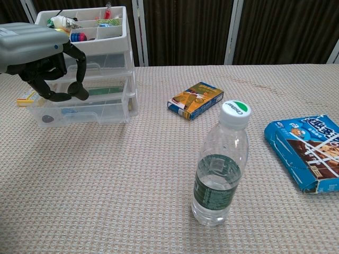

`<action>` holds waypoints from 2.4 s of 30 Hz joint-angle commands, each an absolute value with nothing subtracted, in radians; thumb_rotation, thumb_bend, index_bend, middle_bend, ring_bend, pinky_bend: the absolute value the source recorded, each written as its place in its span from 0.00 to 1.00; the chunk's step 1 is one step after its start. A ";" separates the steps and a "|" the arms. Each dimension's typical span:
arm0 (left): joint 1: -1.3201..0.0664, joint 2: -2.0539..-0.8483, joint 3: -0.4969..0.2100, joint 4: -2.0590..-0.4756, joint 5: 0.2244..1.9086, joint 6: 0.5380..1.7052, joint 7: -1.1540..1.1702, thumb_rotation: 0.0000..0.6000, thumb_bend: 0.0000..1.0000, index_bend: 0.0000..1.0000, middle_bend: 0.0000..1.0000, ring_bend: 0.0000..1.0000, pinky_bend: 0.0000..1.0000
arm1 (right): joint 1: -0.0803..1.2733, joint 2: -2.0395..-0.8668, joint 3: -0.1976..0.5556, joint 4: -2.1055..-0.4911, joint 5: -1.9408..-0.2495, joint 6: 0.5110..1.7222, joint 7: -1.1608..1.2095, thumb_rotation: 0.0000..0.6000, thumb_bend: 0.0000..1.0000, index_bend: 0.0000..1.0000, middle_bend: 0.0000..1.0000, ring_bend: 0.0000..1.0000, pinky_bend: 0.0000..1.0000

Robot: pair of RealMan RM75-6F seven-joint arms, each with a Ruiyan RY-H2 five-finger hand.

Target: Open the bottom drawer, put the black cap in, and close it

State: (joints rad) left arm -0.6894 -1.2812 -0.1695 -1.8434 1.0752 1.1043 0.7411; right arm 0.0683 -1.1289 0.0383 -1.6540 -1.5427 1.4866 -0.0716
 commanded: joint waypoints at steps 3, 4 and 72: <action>-0.711 -1.315 -0.188 -1.755 1.016 1.085 0.713 1.00 0.41 0.59 0.91 0.86 0.77 | 0.069 -1.131 0.039 -1.652 -1.544 1.488 -0.075 1.00 0.00 0.04 0.00 0.00 0.00; -0.715 -1.323 -0.190 -1.740 1.007 1.082 0.710 1.00 0.41 0.58 0.91 0.86 0.77 | 0.069 -1.131 0.039 -1.653 -1.544 1.488 -0.076 1.00 0.00 0.04 0.00 0.00 0.00; -0.692 -1.279 0.155 -1.443 1.714 0.908 0.844 1.00 1.00 0.11 0.00 0.00 0.05 | 0.067 -1.119 0.039 -1.680 -1.520 1.470 -0.072 1.00 0.00 0.04 0.00 0.00 0.00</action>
